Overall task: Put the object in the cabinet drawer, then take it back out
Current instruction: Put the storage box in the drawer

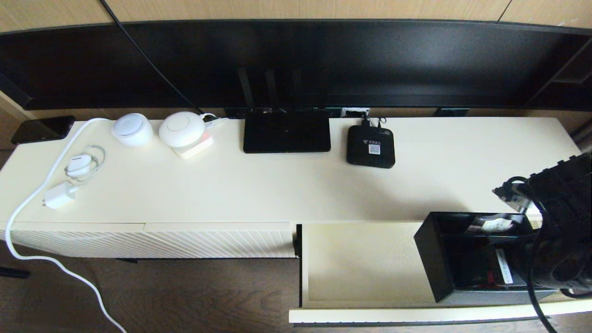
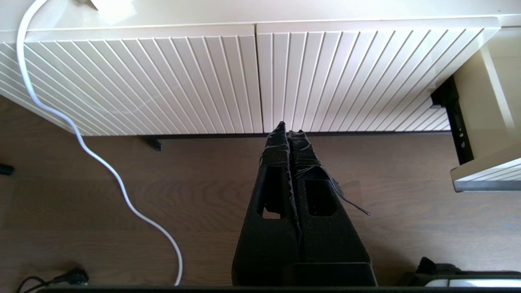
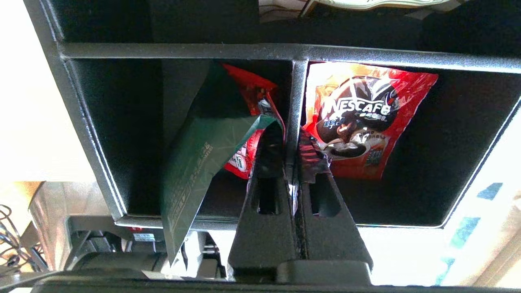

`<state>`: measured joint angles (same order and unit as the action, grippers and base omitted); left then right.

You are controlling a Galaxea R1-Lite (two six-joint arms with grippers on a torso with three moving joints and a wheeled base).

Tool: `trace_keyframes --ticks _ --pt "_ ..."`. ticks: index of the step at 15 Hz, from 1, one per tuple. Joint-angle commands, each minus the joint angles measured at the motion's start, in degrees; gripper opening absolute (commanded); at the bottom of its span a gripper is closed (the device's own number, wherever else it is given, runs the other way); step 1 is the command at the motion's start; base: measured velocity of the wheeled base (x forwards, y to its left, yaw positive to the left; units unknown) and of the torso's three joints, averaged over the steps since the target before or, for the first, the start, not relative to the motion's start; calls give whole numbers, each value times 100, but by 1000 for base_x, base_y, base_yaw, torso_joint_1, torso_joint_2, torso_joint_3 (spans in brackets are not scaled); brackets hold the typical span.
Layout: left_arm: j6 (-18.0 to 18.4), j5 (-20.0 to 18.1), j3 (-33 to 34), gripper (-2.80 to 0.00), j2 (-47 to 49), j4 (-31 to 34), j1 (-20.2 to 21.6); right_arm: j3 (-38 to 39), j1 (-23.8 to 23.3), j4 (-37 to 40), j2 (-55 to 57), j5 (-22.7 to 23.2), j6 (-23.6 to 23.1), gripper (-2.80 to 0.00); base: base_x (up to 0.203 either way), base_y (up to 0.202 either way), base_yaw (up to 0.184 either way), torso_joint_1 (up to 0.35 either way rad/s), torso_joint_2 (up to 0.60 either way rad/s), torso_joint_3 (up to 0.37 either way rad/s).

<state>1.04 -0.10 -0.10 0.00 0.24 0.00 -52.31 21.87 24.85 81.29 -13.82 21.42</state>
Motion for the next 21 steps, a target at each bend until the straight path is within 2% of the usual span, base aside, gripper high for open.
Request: trace_keyframes --ticks 1,12,21 --pt "2 1 0 -280 9 2 0 -26 27 -120 360 -11 19 -280 0 0 0 0 0 0" --pt "2 1 1 -280 9 2 0 -243 -78 -1204 1284 -50 -15 -280 0 0 0 0 0 0" --pt "2 1 1 -280 9 2 0 296 -18 -1226 1054 -51 -66 -280 0 0 0 0 0 0"
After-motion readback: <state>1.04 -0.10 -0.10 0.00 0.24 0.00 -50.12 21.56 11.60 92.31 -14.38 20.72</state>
